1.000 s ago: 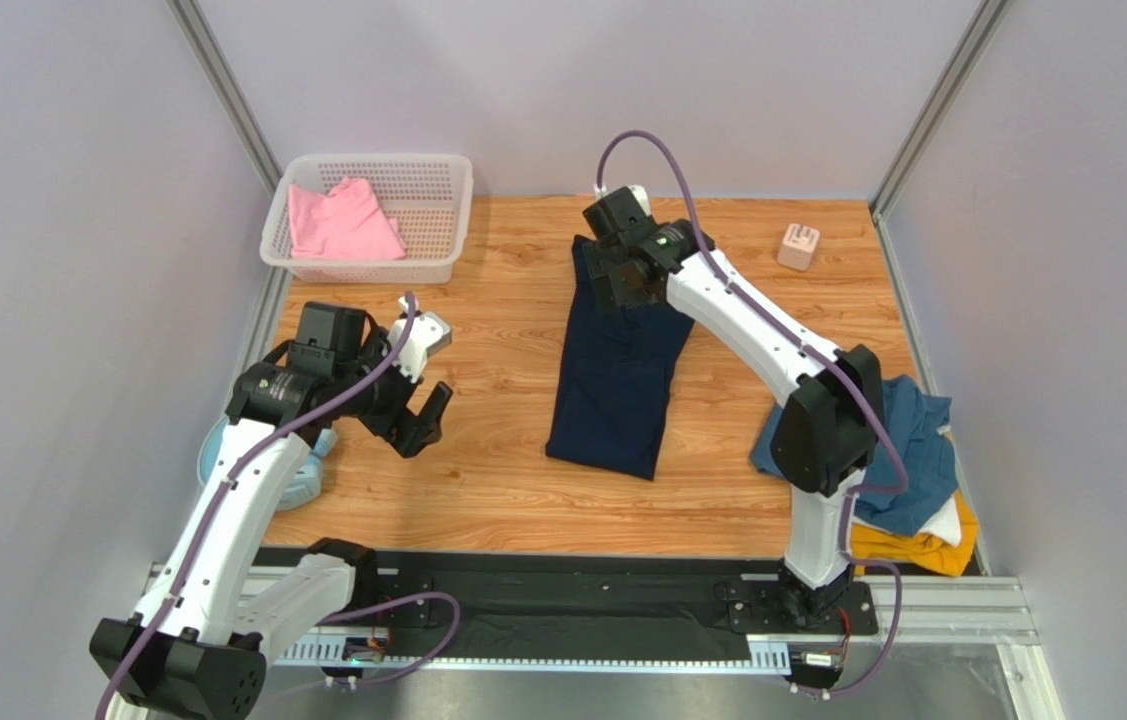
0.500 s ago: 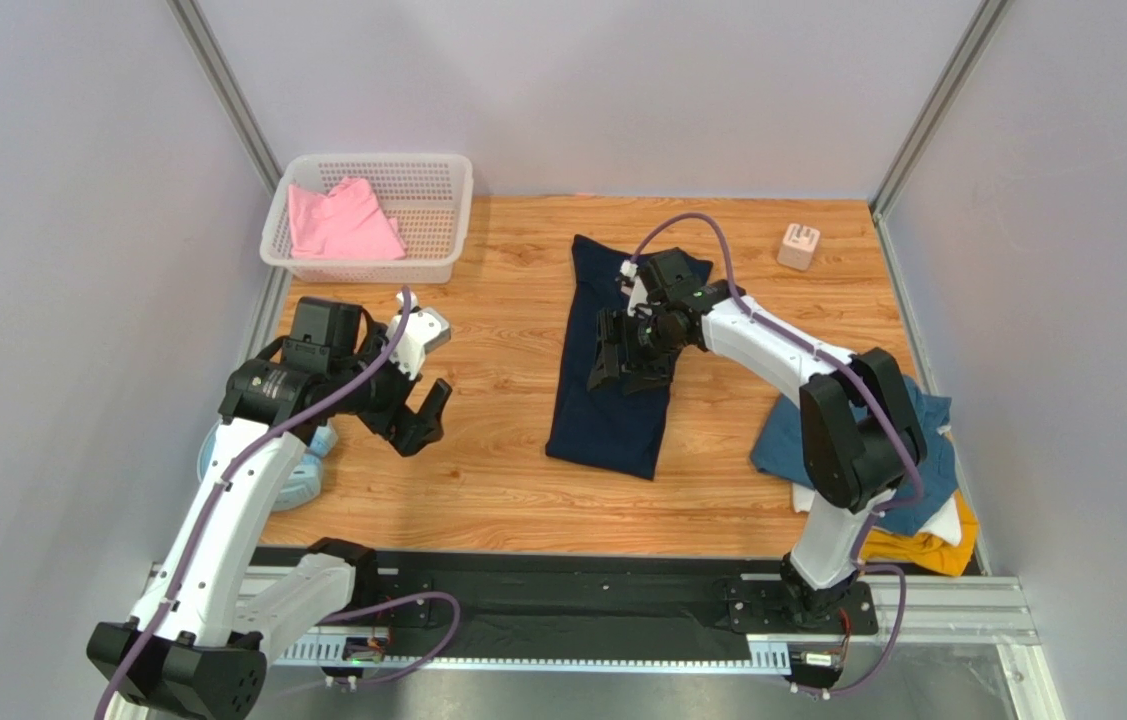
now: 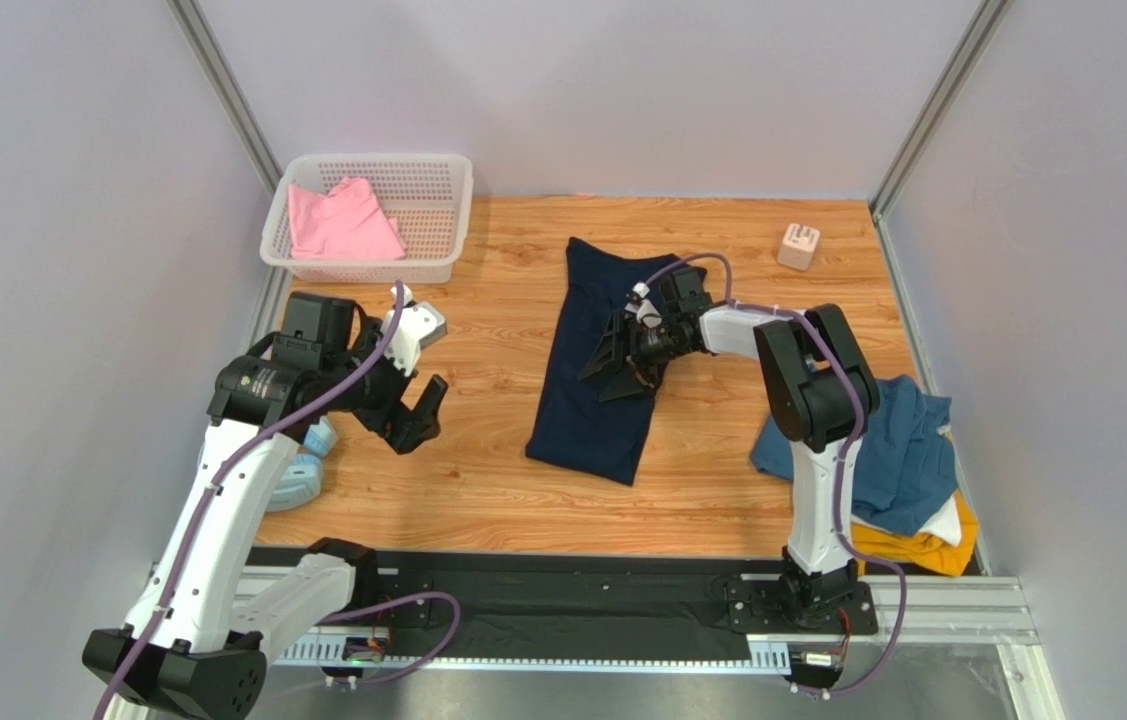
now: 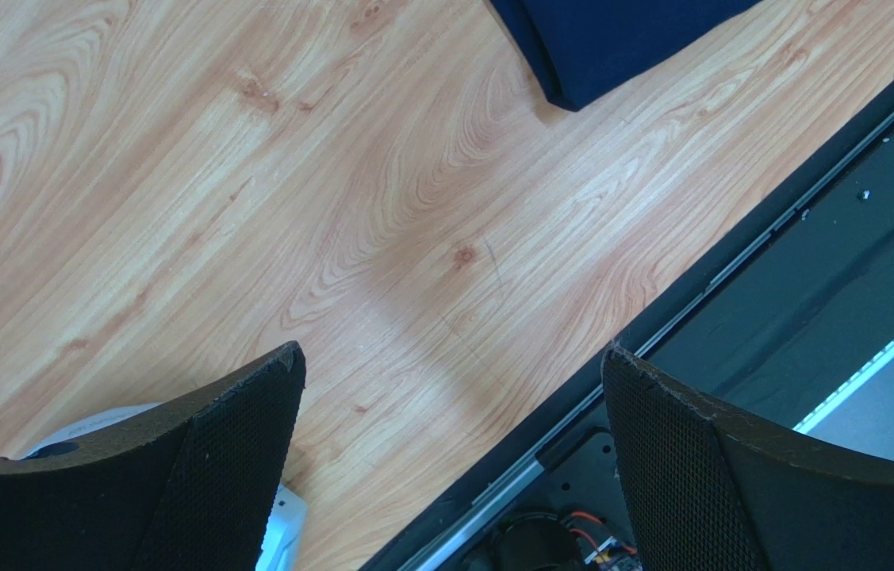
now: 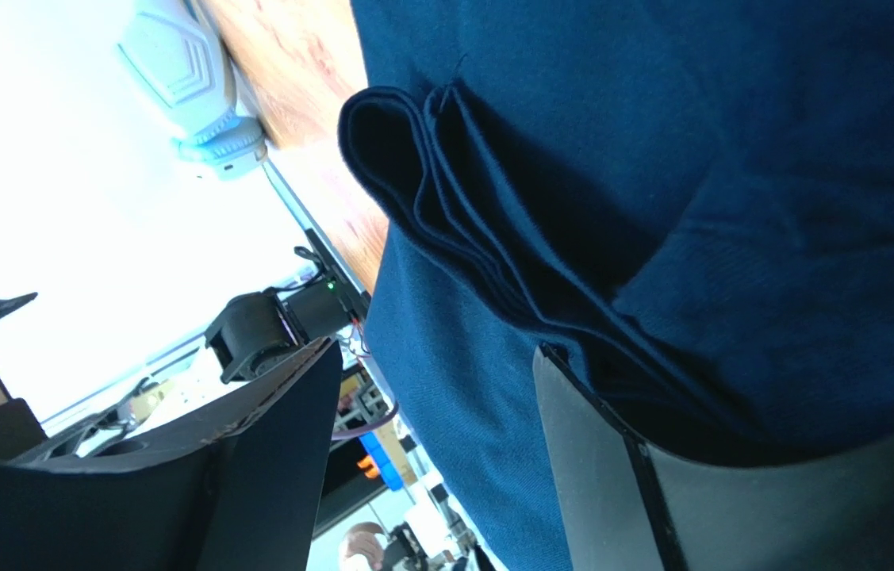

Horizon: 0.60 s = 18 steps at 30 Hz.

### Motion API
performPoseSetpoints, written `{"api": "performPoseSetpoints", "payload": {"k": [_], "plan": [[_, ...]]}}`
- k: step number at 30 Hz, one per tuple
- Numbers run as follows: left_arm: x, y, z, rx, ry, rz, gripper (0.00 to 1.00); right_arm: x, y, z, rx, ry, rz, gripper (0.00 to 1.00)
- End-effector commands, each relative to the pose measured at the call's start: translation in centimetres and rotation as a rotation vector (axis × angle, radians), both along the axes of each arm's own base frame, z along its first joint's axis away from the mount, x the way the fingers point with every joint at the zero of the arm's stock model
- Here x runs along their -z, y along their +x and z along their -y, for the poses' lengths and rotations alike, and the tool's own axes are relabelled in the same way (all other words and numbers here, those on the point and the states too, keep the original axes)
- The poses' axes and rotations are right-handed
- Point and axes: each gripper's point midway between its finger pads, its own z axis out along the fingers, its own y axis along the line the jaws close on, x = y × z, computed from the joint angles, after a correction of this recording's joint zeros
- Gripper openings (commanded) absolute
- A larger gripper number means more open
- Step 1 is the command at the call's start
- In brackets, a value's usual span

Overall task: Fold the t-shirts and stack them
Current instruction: Fold the folded rectangular tshirt in 1/3 of the way

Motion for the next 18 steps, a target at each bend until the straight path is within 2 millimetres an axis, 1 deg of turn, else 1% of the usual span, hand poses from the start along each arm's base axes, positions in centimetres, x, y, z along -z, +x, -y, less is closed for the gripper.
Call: {"api": "performPoseSetpoints", "payload": {"k": [1, 2, 3, 4, 5, 6, 7, 8, 9, 10, 11, 12, 13, 14, 15, 16, 17, 18], "plan": [[-0.9, -0.2, 0.0, 0.016, -0.005, 0.031, 1.0, -1.3, -0.5, -0.3, -0.04, -0.017, 0.073, 0.69], [-1.0, -0.3, 0.0, 0.017, -0.009, 0.032, 1.0, -1.9, -1.3, 0.1, -0.049, -0.055, 0.047, 0.69], [-1.1, -0.2, 0.0, 0.016, -0.011, 0.034, 1.0, -4.4, -0.2, 0.5, -0.066, -0.103, 0.189, 0.7], [-1.2, -0.3, 0.1, 0.017, -0.014, 0.035, 1.0, -5.1, -1.3, 1.2, -0.08, -0.164, 0.181, 0.7], [-1.3, -0.3, 0.1, 0.017, -0.013, 0.037, 1.0, -6.4, -1.8, 1.1, -0.109, -0.212, 0.248, 0.73], [-1.3, -0.3, 0.1, 0.017, -0.014, 0.039, 1.0, -8.7, -1.3, 1.7, -0.093, -0.288, 0.364, 0.74], [-1.3, -0.2, 0.0, 0.017, -0.011, 0.041, 1.0, -9.5, -2.3, 2.4, -0.128, -0.352, 0.408, 0.75], [-1.3, -0.2, 0.0, 0.014, -0.01, 0.044, 1.0, -10.0, -3.5, 1.9, -0.167, -0.407, 0.462, 0.76], [-1.3, -0.1, -0.1, 0.011, -0.007, 0.049, 1.0, -10.0, -3.0, 3.0, -0.15, -0.543, 0.535, 0.77], [-1.2, 0.0, -0.1, 0.009, -0.005, 0.051, 1.0, -11.2, -4.0, 3.5, -0.175, -0.598, 0.606, 0.77], [-1.1, 0.1, -0.1, 0.005, -0.004, 0.049, 1.0, -11.3, -5.7, 2.3, -0.234, -0.637, 0.662, 0.78], [-1.0, 0.2, -0.2, 0.0, 0.002, 0.052, 1.0, -11.1, -5.8, 2.9, -0.233, -0.731, 0.717, 0.78], [-1.1, 0.3, -0.3, -0.003, 0.002, 0.056, 1.0, -10.7, -6.4, 3.6, -0.257, -0.811, 0.758, 0.78], [-1.0, 0.4, -0.4, -0.008, 0.008, 0.06, 1.0, -10.3, -7.3, 3.4, -0.3, -0.92, 0.844, 0.78], [-1.1, 0.5, -0.5, -0.013, 0.015, 0.067, 1.0, -9.9, -7.8, 3.5, -0.334, -0.987, 0.887, 0.78], [-1.3, 0.7, -0.6, -0.018, 0.017, 0.08, 1.0, -8.3, -8.6, 3.8, -0.41, -1.069, 0.907, 0.78], [-1.2, 0.8, -0.7, -0.024, 0.021, 0.082, 1.0, -8.0, -9.5, 3.4, -0.457, -1.162, 0.981, 0.79], [-1.3, 0.9, -0.7, -0.025, 0.02, 0.082, 1.0, -7.4, -10.0, 3.3, -0.495, -1.209, 1.003, 0.79]]}}
